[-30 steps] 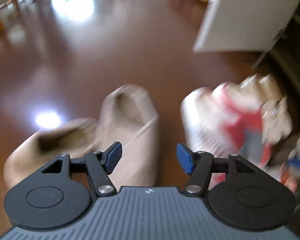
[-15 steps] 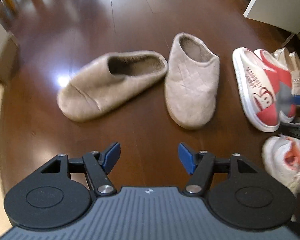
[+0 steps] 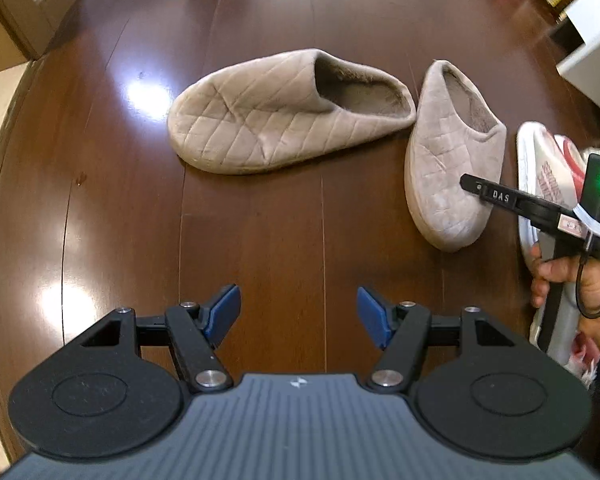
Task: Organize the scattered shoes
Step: 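Grasp a beige quilted slipper by its heel with the right gripper, then carry the right gripper's slipper to the row while the left grasps the other beige slipper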
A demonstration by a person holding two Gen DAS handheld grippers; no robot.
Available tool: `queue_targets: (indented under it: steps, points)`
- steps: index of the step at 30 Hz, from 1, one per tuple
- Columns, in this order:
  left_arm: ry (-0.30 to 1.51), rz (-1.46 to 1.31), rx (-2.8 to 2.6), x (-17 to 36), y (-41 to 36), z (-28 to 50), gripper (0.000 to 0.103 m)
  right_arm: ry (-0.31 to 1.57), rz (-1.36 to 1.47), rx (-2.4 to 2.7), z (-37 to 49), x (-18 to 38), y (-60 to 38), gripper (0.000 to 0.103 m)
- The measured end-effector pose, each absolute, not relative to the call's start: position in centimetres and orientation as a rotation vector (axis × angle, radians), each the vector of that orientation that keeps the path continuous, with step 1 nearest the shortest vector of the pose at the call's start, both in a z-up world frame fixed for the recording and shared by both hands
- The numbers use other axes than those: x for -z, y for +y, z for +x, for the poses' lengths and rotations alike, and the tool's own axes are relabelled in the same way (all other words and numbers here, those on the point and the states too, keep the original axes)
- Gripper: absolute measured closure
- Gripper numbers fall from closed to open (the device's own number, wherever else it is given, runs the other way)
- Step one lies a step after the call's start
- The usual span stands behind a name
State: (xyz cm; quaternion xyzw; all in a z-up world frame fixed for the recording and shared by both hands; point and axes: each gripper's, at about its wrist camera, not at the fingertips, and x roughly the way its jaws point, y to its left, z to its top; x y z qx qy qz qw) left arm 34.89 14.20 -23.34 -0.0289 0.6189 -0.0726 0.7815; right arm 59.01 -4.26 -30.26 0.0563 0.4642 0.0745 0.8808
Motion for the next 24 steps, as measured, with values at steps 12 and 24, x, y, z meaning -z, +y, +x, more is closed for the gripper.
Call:
queue_targets:
  steps: [12, 24]
  points:
    - [1.353, 0.106, 0.240, 23.8, 8.8, 33.0, 0.037, 1.019, -0.236, -0.467, 39.8, 31.5, 1.4, 0.073]
    - [1.114, 0.420, 0.264, 22.5, 9.5, 38.3, 0.037, 0.839, 0.110, -0.189, 43.0, 21.9, -6.5, 0.018]
